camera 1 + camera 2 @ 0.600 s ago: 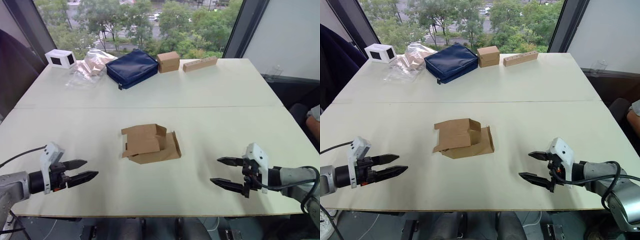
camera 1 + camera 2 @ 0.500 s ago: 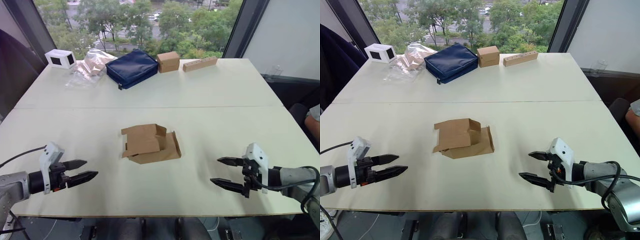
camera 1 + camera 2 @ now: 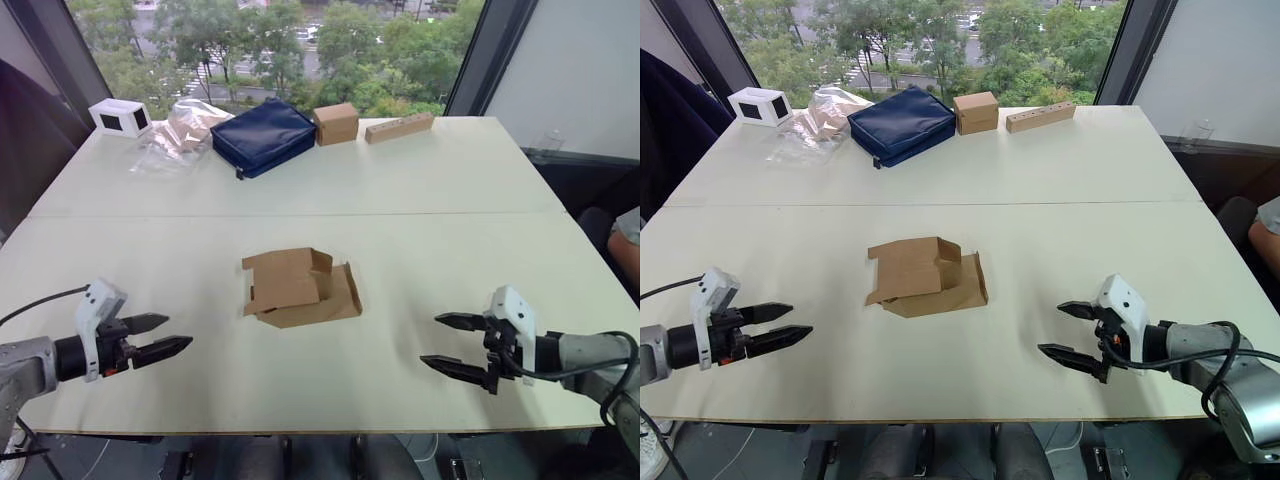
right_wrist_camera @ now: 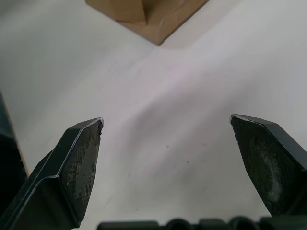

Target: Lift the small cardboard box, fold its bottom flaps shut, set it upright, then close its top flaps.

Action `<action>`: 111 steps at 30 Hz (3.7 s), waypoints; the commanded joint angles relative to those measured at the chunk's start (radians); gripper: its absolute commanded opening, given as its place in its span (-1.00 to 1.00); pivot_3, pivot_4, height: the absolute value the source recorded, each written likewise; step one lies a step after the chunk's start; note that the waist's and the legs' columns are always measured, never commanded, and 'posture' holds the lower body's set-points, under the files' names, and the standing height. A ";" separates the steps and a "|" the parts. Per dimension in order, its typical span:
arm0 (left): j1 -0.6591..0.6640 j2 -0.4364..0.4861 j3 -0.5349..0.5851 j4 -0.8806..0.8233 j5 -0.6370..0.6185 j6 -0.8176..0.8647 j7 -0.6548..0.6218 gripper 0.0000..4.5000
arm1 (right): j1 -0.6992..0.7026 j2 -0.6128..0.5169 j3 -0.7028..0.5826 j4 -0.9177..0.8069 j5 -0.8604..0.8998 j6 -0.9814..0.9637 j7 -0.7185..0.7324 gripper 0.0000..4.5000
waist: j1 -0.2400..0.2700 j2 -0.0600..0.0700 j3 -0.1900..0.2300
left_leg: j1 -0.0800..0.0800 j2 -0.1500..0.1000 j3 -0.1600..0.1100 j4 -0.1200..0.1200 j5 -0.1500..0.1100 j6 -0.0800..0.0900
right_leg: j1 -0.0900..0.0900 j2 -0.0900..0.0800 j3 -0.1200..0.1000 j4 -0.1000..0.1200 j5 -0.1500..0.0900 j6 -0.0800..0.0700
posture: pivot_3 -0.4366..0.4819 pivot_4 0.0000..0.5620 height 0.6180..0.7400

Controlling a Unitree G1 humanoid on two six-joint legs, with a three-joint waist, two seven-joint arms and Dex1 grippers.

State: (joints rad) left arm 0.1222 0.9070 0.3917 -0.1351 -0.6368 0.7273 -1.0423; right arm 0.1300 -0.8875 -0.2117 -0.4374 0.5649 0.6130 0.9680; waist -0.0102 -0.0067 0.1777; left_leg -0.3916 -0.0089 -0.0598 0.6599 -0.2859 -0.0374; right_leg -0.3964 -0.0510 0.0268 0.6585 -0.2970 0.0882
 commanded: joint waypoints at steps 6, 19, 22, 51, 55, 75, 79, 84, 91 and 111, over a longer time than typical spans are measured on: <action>-0.035 0.017 -0.002 0.024 0.025 -0.021 -0.005 1.00 | -0.029 0.005 -0.004 -0.042 0.023 0.030 -0.022 0.98 | 0.000 0.000 0.000 | 0.000 0.000 0.000 0.000 0.000 0.000 | 0.000 0.000 0.000 0.000 0.000 0.001 | -0.05 -0.47 1.00; -0.116 0.050 0.042 0.087 -0.100 0.181 -0.038 1.00 | -0.074 -0.001 -0.013 -0.063 0.041 0.073 -0.044 0.98 | -0.001 0.000 0.000 | 0.000 0.000 0.000 0.000 0.000 0.000 | 0.000 0.000 0.000 0.000 0.001 0.002 | -0.05 -0.47 1.00; -0.164 0.072 0.053 0.146 -0.190 0.309 -0.082 1.00 | -0.092 -0.014 -0.023 -0.124 0.076 0.111 -0.053 0.98 | -0.001 0.000 0.000 | 0.000 0.000 0.000 0.000 0.000 0.000 | 0.000 0.000 0.000 0.000 0.001 0.002 | -0.05 -0.47 1.00; -0.681 -0.355 -0.151 0.486 -0.276 0.627 0.123 1.00 | -0.266 0.051 0.089 -0.553 0.308 0.397 -0.491 0.98 | 0.000 -0.003 -0.001 | 0.000 -0.001 -0.001 0.002 0.000 0.000 | -0.001 0.003 -0.001 0.004 0.002 0.003 | -0.05 -0.47 1.00; -0.708 -0.378 -0.172 0.500 -0.268 0.624 0.109 1.00 | -0.257 0.059 0.068 -0.555 0.353 0.404 -0.528 0.98 | 0.000 -0.003 -0.001 | -0.001 -0.001 -0.001 0.002 0.000 0.000 | -0.001 0.003 -0.001 0.004 0.002 0.003 | -0.05 -0.47 1.00; -0.736 -0.438 -0.204 0.494 -0.257 0.618 0.080 -0.80 | -0.161 0.045 0.049 -0.569 0.424 0.361 -0.607 1.00 | -0.001 -0.003 -0.001 | -0.001 -0.001 -0.001 0.002 0.000 0.000 | -0.001 0.004 -0.001 0.004 0.002 0.003 | -0.05 -0.47 1.00; -0.731 -0.437 -0.201 0.478 -0.266 0.627 0.074 -0.99 | -0.164 0.036 0.046 -0.564 0.439 0.360 -0.608 1.00 | -0.001 -0.003 -0.001 | -0.001 -0.001 -0.001 0.002 0.000 0.000 | -0.001 0.004 -0.001 0.004 0.002 0.003 | -0.05 -0.47 1.00; -0.730 -0.406 -0.184 0.405 -0.280 0.595 0.041 -0.99 | -0.186 0.056 0.015 -0.537 0.509 0.343 -0.634 1.00 | -0.002 -0.003 -0.001 | -0.001 -0.001 -0.001 0.002 0.000 0.000 | -0.001 0.004 -0.001 0.004 0.002 0.003 | -0.05 -0.47 1.00; -0.906 -0.298 -0.230 0.229 -0.195 0.354 -0.045 -1.00 | -0.379 0.208 -0.114 -0.337 0.767 0.176 -0.854 0.74 | 0.001 -0.005 0.001 | -0.001 0.000 -0.001 0.002 0.000 0.000 | -0.001 0.004 -0.001 0.004 0.002 0.003 | -0.05 -0.47 1.00; -1.135 -0.244 -0.303 0.161 -0.172 0.166 -0.198 -1.00 | -0.812 0.375 0.102 -0.135 0.556 0.096 -0.878 -0.99 | -0.006 -0.001 0.000 | -0.013 -0.001 0.000 0.005 0.001 -0.001 | -0.014 0.006 -0.001 0.007 0.002 0.003 | -0.05 -0.47 1.00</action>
State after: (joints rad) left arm -0.9837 0.6562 0.0558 0.0642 -0.7814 0.8908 -1.2396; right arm -0.6816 -0.5212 -0.1112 -0.5296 1.1196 0.7133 0.0861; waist -0.0164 -0.0080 0.1780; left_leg -0.4054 -0.0100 -0.0604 0.6657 -0.2848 -0.0380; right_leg -0.4105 -0.0450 0.0252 0.6658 -0.2952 0.0914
